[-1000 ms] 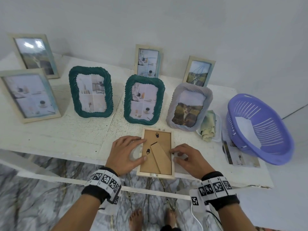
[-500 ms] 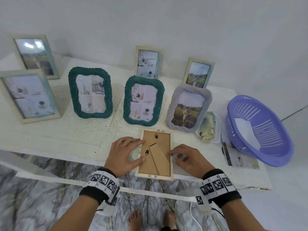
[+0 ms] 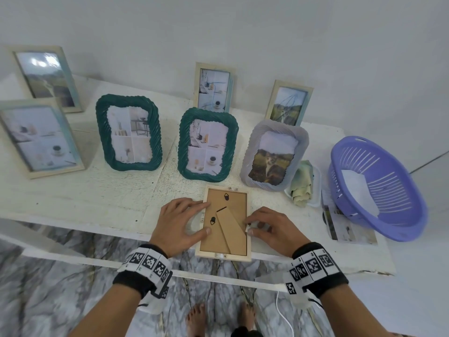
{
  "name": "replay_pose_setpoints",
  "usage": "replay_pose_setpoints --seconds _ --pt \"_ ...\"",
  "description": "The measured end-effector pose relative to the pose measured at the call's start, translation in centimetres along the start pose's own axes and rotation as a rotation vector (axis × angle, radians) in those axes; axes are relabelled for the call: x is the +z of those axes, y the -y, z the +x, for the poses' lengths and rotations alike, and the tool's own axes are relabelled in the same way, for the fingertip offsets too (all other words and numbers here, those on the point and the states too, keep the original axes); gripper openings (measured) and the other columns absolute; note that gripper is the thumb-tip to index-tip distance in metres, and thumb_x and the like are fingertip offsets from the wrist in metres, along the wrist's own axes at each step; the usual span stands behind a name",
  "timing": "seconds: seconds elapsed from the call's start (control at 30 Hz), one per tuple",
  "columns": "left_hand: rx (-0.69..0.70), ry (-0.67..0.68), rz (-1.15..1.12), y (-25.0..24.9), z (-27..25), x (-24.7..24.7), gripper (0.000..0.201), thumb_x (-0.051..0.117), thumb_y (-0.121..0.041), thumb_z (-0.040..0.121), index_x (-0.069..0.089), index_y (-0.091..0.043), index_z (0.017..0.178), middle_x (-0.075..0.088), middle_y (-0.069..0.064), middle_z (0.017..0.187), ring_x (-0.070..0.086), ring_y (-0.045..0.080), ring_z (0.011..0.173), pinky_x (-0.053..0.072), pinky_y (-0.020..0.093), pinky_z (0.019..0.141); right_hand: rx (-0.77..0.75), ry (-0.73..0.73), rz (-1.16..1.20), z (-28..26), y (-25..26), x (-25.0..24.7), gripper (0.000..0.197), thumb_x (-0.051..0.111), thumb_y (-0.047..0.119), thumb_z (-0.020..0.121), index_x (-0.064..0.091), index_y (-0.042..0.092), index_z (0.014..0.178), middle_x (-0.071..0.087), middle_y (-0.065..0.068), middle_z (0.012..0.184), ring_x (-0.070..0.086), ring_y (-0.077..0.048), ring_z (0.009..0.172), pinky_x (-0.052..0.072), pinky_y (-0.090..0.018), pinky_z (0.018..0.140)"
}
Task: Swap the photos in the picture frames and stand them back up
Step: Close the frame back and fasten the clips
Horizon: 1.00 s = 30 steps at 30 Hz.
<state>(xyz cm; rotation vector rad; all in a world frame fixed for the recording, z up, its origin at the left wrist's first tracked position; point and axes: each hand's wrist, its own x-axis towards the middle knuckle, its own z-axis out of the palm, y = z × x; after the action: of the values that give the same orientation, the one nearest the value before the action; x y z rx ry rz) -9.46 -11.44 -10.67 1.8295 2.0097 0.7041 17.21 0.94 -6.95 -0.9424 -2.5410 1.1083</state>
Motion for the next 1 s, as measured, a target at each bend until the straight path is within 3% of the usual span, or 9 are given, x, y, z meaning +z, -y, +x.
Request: replay_pose_setpoints --seconds 0.1,0.23,0.37,0.5,1.0 --pt "0.004 -0.001 -0.002 0.0 0.0 0.0 0.069 0.044 -0.073 0.077 0.046 -0.044 0.139 0.053 -0.017 0.125 0.036 0.01 0.125 0.022 0.03 0.1 0.021 -0.02 -0.031 0.3 0.5 0.3 0.011 0.07 0.028 0.085 0.069 0.025 0.096 0.059 0.01 0.097 0.055 -0.007 0.08 0.046 -0.022 0.074" --pt "0.001 0.006 0.001 -0.3 0.0 -0.2 0.071 0.044 -0.073 0.075 0.046 -0.042 0.139 0.052 -0.016 0.126 0.034 0.01 0.125 0.021 0.029 0.1 0.031 -0.077 -0.128 0.8 0.8 1.0 0.014 0.067 0.032 0.087 0.056 0.025 0.091 0.054 0.01 0.088 0.05 -0.007 0.074 0.038 -0.015 0.066" --pt "-0.057 -0.025 -0.081 -0.8 0.1 -0.6 0.07 0.051 -0.071 0.068 0.049 -0.032 0.126 0.047 -0.02 0.123 0.034 0.003 0.118 0.024 0.028 0.101 0.058 -0.076 -0.144 1.4 0.9 1.0 0.019 0.066 0.033 0.087 0.05 0.024 0.084 0.052 0.011 0.083 0.05 -0.01 0.068 0.042 -0.022 0.063" --pt "-0.025 -0.051 -0.094 -0.7 -0.1 -0.5 0.051 0.055 -0.067 0.07 0.05 -0.035 0.109 0.051 -0.02 0.122 0.036 0.003 0.116 0.023 0.028 0.095 0.05 -0.103 -0.159 1.2 0.8 1.3 0.018 0.066 0.031 0.087 0.051 0.022 0.083 0.052 0.011 0.083 0.049 -0.009 0.069 0.041 -0.021 0.063" --pt "0.063 -0.039 -0.101 0.1 -0.2 0.2 0.03 0.052 -0.065 0.079 0.06 -0.049 0.104 0.05 -0.018 0.124 0.038 0.005 0.124 0.021 0.03 0.101 0.069 -0.098 -0.145 1.2 1.2 1.4 0.015 0.065 0.03 0.088 0.051 0.024 0.087 0.052 0.01 0.085 0.048 -0.006 0.072 0.038 -0.017 0.065"
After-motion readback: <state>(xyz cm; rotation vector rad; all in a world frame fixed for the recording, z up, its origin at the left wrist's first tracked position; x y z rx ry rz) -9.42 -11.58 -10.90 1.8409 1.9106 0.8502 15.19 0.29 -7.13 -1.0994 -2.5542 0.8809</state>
